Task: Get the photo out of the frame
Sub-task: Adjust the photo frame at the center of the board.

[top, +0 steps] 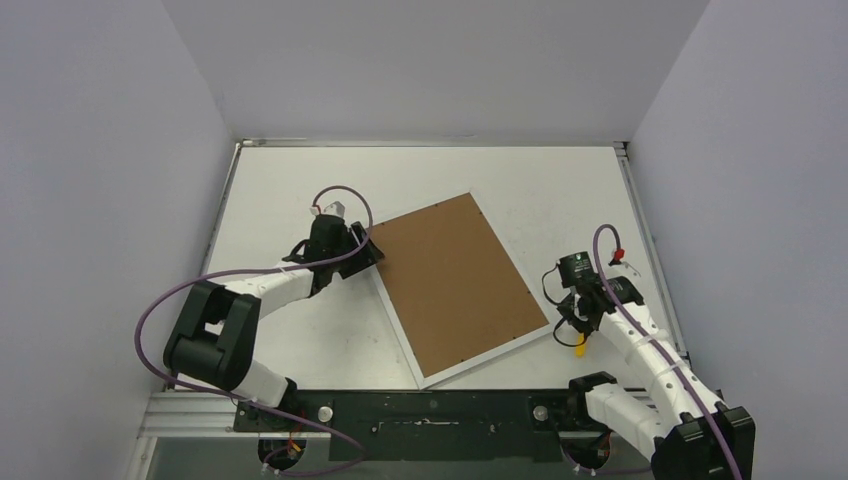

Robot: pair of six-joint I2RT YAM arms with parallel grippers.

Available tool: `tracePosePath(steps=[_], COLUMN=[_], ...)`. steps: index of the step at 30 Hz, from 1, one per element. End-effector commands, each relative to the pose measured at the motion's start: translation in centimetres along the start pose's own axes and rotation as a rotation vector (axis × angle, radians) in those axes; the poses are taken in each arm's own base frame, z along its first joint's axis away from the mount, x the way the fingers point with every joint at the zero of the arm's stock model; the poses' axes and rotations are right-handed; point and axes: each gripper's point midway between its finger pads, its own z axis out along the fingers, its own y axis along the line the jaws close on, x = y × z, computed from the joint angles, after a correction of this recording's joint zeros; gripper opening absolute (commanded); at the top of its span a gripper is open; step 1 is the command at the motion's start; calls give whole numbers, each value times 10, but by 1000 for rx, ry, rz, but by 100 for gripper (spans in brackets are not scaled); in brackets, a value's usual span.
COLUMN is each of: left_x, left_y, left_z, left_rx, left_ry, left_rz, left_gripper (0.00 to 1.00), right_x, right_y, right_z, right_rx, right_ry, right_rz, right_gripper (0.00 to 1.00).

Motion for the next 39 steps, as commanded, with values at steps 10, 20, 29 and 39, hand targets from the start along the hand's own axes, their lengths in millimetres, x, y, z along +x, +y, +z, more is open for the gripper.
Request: tracePosePath(steps=[10, 20, 29, 39], left_x=[-21, -16, 2, 31], left_y=[-28, -16, -6, -9], left_z=[13, 23, 16, 3], left_rx=[84, 45, 28, 24], left_ry=[-22, -6, 12, 46], left_rz=[39, 29, 3, 7], left_gripper=[53, 52, 50, 50], right_x=[38, 50, 37, 12], right_y=[-1, 21, 58, 88], right_z=[24, 31, 36, 34], right_rx=[-43, -190, -297, -403], right_ry=[115, 127, 99, 48], right_rz=[-48, 18, -44, -83], right_gripper=[5, 5, 5, 5])
